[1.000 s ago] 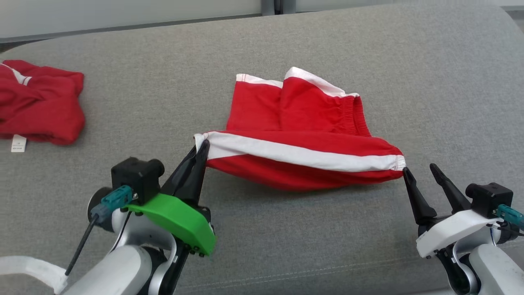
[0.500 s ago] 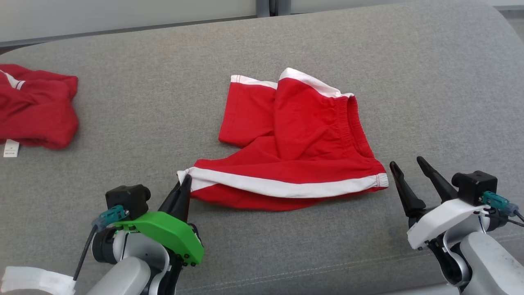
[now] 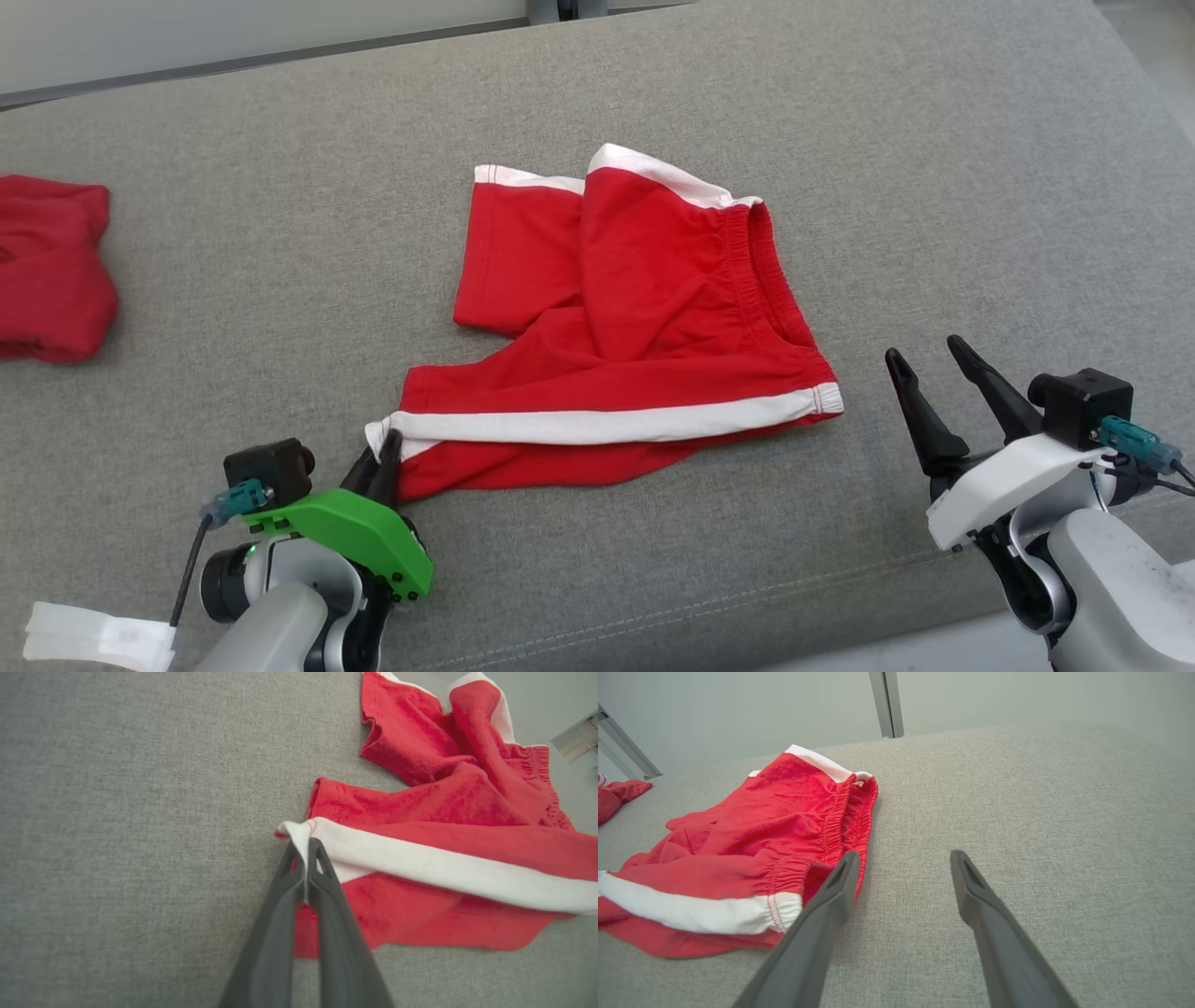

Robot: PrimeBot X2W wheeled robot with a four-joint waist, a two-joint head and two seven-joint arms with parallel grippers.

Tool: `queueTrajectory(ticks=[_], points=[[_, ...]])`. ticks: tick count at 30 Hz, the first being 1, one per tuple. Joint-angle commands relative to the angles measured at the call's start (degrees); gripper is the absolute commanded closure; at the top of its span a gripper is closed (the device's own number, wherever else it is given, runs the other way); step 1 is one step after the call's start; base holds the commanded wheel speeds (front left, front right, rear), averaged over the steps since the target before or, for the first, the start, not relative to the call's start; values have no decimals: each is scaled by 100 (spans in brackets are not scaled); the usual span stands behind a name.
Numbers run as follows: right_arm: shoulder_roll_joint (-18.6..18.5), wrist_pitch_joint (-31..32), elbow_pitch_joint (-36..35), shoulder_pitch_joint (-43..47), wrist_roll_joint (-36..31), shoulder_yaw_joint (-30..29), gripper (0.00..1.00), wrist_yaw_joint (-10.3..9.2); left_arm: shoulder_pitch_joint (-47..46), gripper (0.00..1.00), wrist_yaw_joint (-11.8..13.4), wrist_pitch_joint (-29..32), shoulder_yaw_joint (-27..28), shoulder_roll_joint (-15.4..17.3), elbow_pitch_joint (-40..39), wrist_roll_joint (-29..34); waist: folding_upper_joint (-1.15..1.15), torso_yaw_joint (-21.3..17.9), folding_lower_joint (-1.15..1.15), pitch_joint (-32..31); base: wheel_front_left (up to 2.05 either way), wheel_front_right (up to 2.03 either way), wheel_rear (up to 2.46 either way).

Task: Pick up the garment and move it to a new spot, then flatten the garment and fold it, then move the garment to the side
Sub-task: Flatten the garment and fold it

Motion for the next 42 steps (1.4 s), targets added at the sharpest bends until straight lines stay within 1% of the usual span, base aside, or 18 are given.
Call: queueTrajectory(ticks=[1,4,8,12,16,17,24,30,32,37,42], points=[[-15,-32,19,-52,36,-8,0,-4,-86,0,-75,-42,-8,-27,97,-19,0,24,0,-37,0,0,0],[-28,-49,43,14,36,-25,0,-4,-84,0,-162,-126,-26,-75,226,1,0,83,0,-127,0,0,0],[-48,-64,53,105,23,-48,0,-4,63,0,-186,-259,-49,-47,179,60,0,178,0,-303,0,0,0],[-85,-71,46,208,-86,-126,0,-4,255,0,-45,-439,-22,91,-85,206,0,290,0,-489,0,0,0],[-47,-94,15,348,-313,-356,0,-4,553,0,173,-615,87,258,-542,460,0,379,0,-684,0,0,0],[-47,-94,15,348,-313,-356,0,-4,553,0,173,-615,87,258,-542,460,0,379,0,-684,0,0,0],[237,-106,-238,660,-918,-923,0,-4,1237,0,556,-707,449,566,-1553,1028,0,470,0,-1002,0,0,0],[514,22,-701,991,-1545,-1274,0,-4,1965,0,829,-701,892,700,-2391,1441,0,543,0,-1220,0,0,0],[639,81,-885,1092,-1731,-1384,0,-4,2153,0,865,-702,1035,735,-2523,1484,0,563,0,-1259,0,0,0],[950,261,-1312,1345,-2125,-1597,0,-4,2494,0,947,-703,1357,675,-2731,1549,0,627,0,-1374,0,0,0],[1190,378,-1612,1578,-2356,-1695,0,-4,2732,0,930,-702,1598,593,-2842,1606,0,680,0,-1485,0,0,0]])
